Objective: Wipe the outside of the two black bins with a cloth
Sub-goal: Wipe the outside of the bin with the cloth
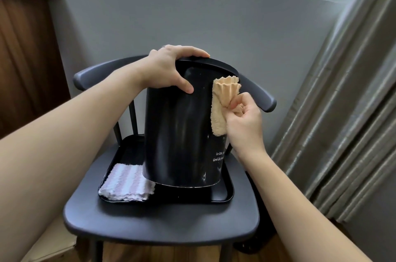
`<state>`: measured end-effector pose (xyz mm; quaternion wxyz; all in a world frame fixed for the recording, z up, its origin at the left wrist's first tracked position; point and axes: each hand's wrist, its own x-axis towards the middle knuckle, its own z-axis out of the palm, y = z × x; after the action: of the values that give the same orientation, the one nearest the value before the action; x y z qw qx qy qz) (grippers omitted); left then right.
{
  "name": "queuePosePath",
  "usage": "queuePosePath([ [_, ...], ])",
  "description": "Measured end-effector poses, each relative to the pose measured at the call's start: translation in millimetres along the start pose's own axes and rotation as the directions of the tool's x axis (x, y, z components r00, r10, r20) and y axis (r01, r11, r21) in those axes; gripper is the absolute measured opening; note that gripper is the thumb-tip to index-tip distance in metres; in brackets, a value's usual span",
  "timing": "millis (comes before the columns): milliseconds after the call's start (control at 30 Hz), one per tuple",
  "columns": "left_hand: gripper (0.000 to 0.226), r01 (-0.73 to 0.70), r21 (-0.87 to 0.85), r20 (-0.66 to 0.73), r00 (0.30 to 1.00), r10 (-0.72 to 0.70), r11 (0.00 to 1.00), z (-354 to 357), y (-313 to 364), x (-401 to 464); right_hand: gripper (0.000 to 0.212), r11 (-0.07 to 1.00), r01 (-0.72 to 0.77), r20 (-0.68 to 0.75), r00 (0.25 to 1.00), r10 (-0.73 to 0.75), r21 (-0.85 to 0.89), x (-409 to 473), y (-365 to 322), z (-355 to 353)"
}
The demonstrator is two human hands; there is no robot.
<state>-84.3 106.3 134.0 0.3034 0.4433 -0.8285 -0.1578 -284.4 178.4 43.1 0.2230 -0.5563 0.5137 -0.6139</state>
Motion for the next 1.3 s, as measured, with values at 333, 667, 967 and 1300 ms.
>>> queuePosePath([
  [333, 0.081, 0.023, 0.035, -0.017, 1.0, -0.023, 0.999, 3, 11, -7, 0.033, 0.993, -0.07, 0.032, 0.997, 0.067, 0.091, 1, 3, -17],
  [667, 0.081, 0.011, 0.063, -0.028, 1.0, -0.009, 0.998, 4, 16, -9, 0.033, 0.997, 0.008, 0.025, 1.0, -0.01, 0.071, -10, 7, -10],
  [967, 0.081, 0.013, 0.062, -0.025, 1.0, -0.012, 0.998, 4, 18, -10, 0.051, 0.983, 0.156, 0.236, 0.963, -0.13, -0.095, -4, 6, -19],
  [1300, 0.08, -0.019, 0.081, -0.02, 1.0, 0.02, 0.997, 4, 21, -13, 0.031, 0.413, 0.563, 0.213, 0.739, -0.639, -0.715, 6, 3, -14],
])
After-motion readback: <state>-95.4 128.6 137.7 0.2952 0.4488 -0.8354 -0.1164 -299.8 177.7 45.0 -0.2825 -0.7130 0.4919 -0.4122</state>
